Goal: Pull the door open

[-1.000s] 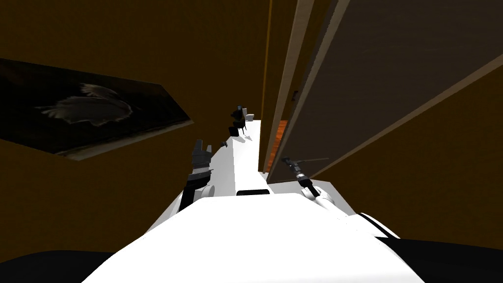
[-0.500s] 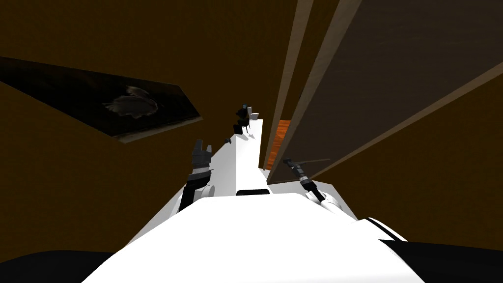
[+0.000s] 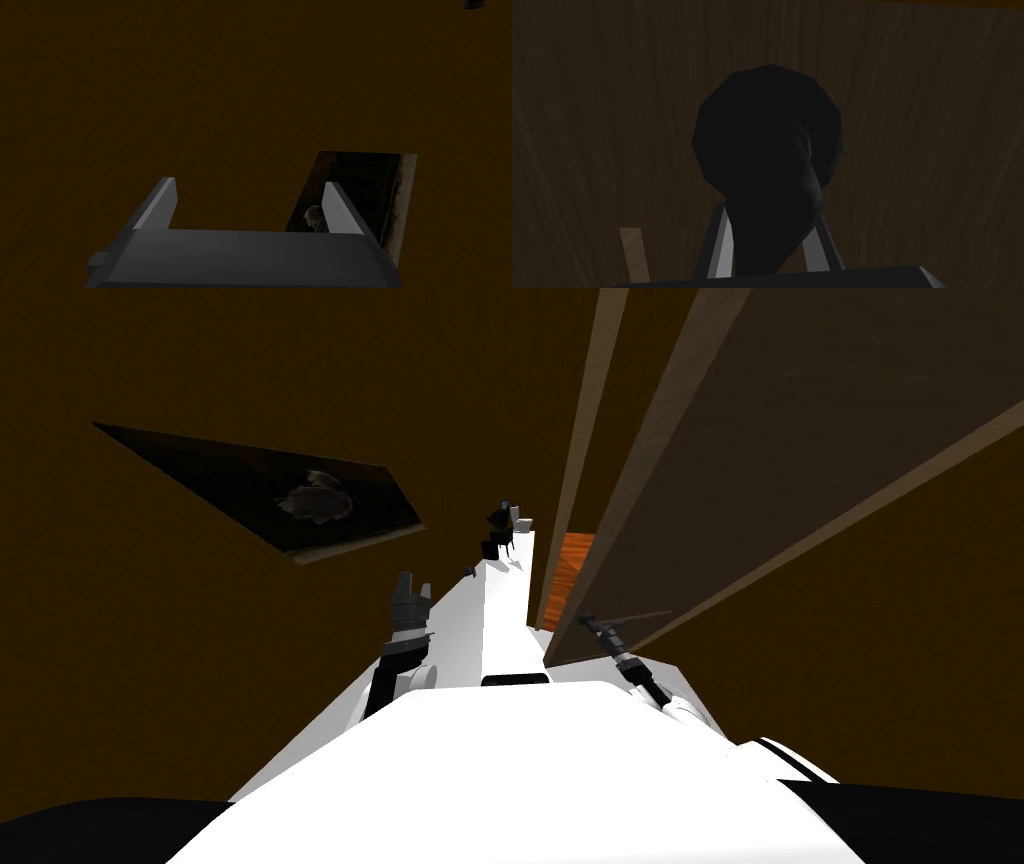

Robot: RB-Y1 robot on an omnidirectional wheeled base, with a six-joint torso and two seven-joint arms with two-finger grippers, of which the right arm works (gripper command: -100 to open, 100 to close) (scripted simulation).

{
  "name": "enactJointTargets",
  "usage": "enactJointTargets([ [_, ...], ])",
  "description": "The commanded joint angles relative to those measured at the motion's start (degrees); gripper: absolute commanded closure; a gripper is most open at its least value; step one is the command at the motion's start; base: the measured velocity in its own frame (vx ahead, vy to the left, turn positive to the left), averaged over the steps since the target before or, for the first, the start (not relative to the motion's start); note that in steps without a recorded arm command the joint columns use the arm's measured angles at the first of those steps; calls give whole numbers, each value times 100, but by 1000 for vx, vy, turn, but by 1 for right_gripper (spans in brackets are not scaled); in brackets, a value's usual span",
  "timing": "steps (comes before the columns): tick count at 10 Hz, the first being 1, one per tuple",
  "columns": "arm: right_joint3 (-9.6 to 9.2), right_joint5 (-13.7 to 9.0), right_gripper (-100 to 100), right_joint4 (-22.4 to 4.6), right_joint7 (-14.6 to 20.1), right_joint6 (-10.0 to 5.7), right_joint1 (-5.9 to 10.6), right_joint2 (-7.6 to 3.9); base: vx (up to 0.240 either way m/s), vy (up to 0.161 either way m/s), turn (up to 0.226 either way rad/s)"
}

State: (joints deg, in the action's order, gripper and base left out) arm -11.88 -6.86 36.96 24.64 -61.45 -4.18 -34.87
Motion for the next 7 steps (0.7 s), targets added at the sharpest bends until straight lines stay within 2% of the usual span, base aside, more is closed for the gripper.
enactJointTargets([
  [1,-24,-8,100,-124,31,-180,-11,-42,-217,-92,210],
  [4,-76,-38,100,-261,96,-504,-139,-151,-194,-115,191],
  [7,-123,-66,100,-384,154,-796,-255,-249,-203,-66,168],
])
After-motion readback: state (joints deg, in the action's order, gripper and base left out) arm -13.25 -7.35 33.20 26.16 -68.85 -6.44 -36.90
